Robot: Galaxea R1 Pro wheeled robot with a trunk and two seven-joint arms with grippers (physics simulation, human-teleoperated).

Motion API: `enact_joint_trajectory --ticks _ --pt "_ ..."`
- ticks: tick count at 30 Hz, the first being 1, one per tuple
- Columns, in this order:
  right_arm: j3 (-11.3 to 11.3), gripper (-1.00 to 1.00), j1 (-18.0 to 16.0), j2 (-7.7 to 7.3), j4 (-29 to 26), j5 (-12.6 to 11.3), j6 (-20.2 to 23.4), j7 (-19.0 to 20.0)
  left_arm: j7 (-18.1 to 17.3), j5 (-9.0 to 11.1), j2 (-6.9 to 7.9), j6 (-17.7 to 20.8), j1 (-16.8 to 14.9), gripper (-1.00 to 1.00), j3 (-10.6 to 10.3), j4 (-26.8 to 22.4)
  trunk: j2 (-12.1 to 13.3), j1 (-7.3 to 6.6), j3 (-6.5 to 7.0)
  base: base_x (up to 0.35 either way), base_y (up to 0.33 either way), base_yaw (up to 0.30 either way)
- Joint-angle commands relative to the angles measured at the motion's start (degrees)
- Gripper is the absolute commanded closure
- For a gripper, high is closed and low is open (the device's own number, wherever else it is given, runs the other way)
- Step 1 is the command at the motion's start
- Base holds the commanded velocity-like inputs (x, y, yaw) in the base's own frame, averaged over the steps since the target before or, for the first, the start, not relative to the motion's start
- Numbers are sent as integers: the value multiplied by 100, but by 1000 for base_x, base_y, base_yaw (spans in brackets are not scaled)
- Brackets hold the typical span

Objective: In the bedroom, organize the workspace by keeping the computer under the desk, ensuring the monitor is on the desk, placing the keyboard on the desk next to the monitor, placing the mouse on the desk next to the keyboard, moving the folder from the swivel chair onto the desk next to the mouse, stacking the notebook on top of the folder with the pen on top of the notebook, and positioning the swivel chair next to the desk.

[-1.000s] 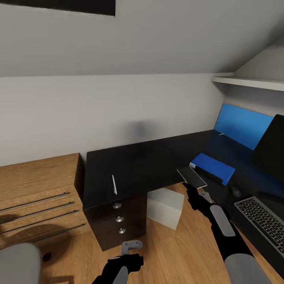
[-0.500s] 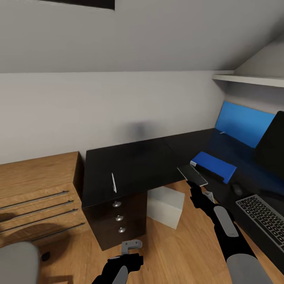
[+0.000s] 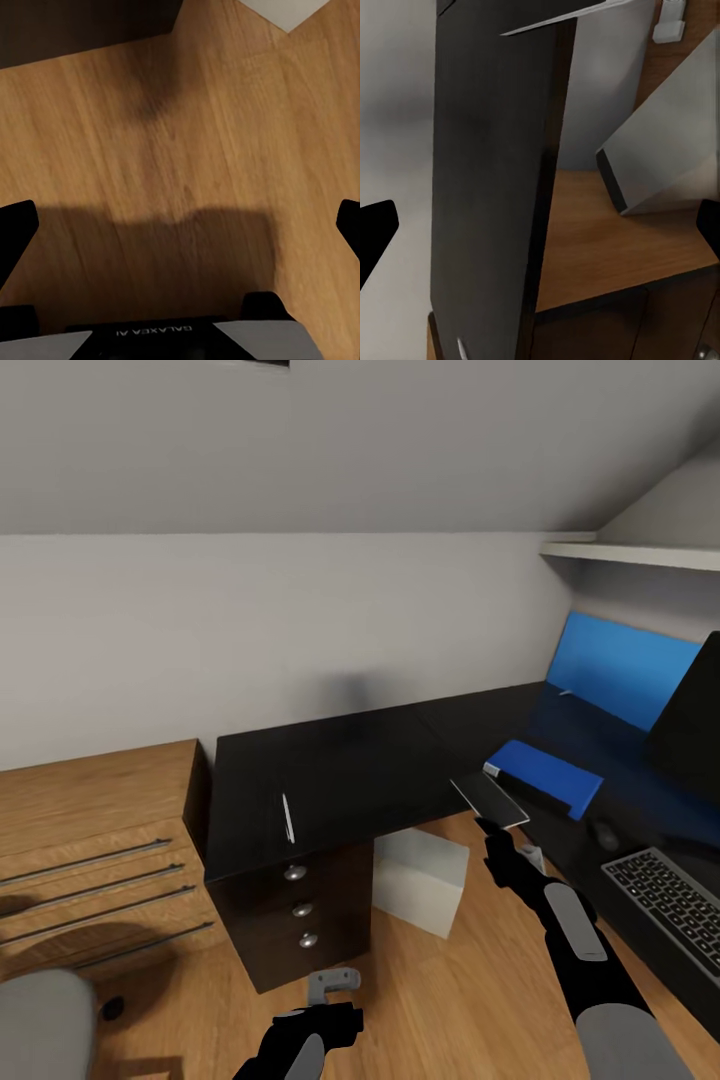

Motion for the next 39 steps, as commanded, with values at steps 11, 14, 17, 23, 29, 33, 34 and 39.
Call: enact_joint_trajectory --ticks 11,14,17,23,29,33,34,39 --pt "-158 -100 -3 -3 -7 -58 -63 -48 57 54 2 6 -4 -100 -13 -10 -446 242 -204 0 0 0" --pt "-169 -100 -4 -19 -1 -56 -177 -48 57 53 2 6 -4 -100 -13 -7 -566 308 -258 0 0 0" --pt "-180 -100 -2 -45 7 -58 -323 -49 57 49 2 5 -4 -100 -13 -4 -687 374 -311 0 0 0" --pt "-232 -100 -1 -142 15 -66 -363 -55 61 41 2 5 -4 -100 -17 -2 -927 506 -419 0 0 0" --pt "-272 -100 0 -240 152 -81 -382 -56 88 30 2 -1 -4 -100 -20 -2 -1168 638 -527 0 0 0" --pt "-282 -100 -1 -259 221 -89 -388 -56 146 28 0 -2 -4 -100 -23 -1 -1328 725 -599 0 0 0" --pt "-284 -100 0 -264 237 -91 -392 -56 174 27 -2 -3 -4 -100 -25 -1 -1369 747 -617 0 0 0" --pt "-286 -100 -5 -260 262 -93 -422 -57 211 28 -5 -2 -4 -100 -29 4 -1449 791 -653 0 0 0"
